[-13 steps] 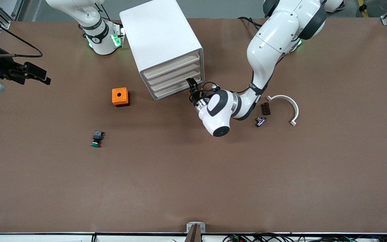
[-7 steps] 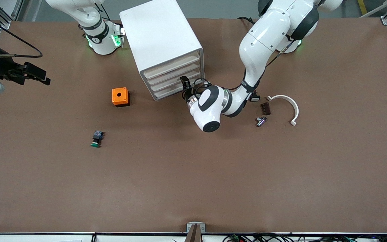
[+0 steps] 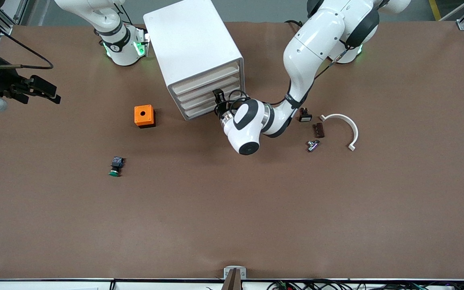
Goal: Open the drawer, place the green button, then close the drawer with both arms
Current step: 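Pull the drawer open with the left gripper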
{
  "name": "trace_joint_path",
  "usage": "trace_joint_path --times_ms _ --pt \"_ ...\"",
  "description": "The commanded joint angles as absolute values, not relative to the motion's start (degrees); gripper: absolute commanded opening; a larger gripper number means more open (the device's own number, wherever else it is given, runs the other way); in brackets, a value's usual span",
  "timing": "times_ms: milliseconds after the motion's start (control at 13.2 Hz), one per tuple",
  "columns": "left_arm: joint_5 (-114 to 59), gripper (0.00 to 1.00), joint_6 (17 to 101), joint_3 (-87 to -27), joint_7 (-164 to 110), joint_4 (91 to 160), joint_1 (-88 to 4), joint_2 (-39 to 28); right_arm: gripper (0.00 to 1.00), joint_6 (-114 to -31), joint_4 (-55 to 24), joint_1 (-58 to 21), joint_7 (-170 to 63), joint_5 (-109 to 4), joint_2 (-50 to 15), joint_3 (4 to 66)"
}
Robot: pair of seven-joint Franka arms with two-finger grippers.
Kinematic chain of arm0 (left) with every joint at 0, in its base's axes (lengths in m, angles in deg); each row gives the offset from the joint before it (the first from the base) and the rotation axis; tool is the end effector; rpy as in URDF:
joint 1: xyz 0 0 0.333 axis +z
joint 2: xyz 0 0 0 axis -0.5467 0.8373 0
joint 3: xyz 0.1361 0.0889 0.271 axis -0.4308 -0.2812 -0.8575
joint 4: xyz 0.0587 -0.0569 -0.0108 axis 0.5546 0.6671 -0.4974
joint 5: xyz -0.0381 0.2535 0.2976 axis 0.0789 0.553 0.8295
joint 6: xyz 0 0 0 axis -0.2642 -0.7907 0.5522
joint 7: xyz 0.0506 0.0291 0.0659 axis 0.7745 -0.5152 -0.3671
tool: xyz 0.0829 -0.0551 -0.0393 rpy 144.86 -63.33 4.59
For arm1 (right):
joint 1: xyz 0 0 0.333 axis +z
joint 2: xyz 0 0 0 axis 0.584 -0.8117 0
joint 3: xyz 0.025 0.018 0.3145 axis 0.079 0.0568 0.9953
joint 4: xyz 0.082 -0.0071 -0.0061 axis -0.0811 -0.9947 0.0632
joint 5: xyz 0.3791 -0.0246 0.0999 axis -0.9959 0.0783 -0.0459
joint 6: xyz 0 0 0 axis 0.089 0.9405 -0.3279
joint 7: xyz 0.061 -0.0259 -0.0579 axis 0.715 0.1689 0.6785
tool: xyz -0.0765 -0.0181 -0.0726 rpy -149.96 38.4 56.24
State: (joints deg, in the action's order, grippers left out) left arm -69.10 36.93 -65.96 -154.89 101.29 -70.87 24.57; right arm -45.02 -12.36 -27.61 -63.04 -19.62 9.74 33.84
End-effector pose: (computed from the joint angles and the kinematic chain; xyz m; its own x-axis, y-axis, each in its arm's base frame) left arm 0.4318 -0.5400 0.1587 -0.3955 0.9174 -0.0442 0.4103 0.1334 -0.9022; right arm 0.5271 0.0188 0.6162 0.9970 -0.0459 -0.0616 -0.0505 -0.9959 -0.0754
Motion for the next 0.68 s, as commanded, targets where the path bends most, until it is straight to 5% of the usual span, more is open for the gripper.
trace_joint_path --times_ms 0,380,608 --pt "-70.90 0.45 37.77 -66.59 -153.71 100.01 -71.55 26.34 1.00 -45.30 -11.98 -26.77 -62.75 -18.52 10.24 33.76" --pt "-71.52 0.02 38.48 -66.59 -153.71 99.92 -70.85 26.87 1.00 -46.36 -11.72 -26.77 -62.66 -18.26 10.15 33.76" --pt "-71.96 0.00 38.39 -66.59 -153.71 99.92 -68.83 26.70 1.00 -46.53 -11.72 -26.33 -62.66 -15.98 10.07 33.76"
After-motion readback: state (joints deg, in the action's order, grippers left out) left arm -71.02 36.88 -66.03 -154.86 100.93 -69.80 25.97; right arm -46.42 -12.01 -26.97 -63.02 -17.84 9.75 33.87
